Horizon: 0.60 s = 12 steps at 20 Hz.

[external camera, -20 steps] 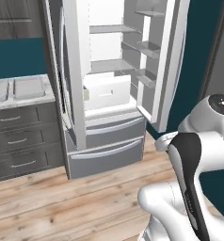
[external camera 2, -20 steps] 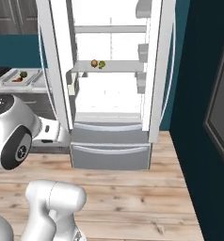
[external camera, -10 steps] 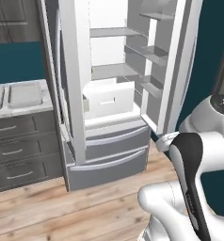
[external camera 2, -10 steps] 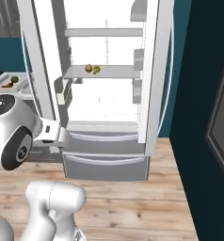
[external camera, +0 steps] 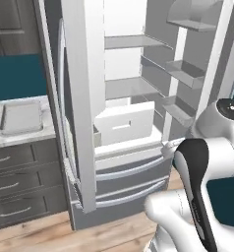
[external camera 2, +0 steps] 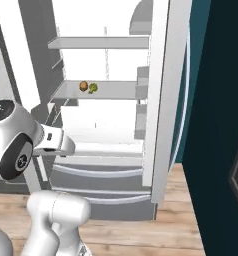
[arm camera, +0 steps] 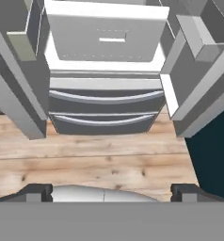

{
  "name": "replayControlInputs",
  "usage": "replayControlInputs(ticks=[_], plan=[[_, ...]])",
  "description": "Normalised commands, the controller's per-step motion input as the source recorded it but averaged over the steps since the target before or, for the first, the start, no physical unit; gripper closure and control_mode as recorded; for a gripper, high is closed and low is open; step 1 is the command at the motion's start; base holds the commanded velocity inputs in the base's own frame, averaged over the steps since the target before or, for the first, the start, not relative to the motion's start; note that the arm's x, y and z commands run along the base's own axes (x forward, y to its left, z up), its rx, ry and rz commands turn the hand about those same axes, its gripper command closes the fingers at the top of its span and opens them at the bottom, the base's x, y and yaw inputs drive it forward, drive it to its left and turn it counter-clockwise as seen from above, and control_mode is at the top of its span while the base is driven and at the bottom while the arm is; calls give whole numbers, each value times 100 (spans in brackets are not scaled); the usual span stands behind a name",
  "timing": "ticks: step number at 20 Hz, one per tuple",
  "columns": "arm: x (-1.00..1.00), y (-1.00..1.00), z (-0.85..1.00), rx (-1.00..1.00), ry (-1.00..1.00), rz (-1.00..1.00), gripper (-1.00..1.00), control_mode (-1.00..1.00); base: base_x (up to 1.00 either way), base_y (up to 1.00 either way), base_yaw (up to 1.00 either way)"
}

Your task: Place one broccoli and one chicken drumstick in each tupperware on the nearby counter, to pack two identical lunches.

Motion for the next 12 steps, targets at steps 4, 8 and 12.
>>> replayControlInputs(ticks=[4, 8, 12], plan=[[0, 0, 0, 0, 0, 0, -100, 100, 73, -34, 4], [0, 0, 0, 0, 0, 0, -100, 100, 71, -3, 5], [0, 0, 0, 0, 0, 0, -100, 100, 73, 0, 5]])
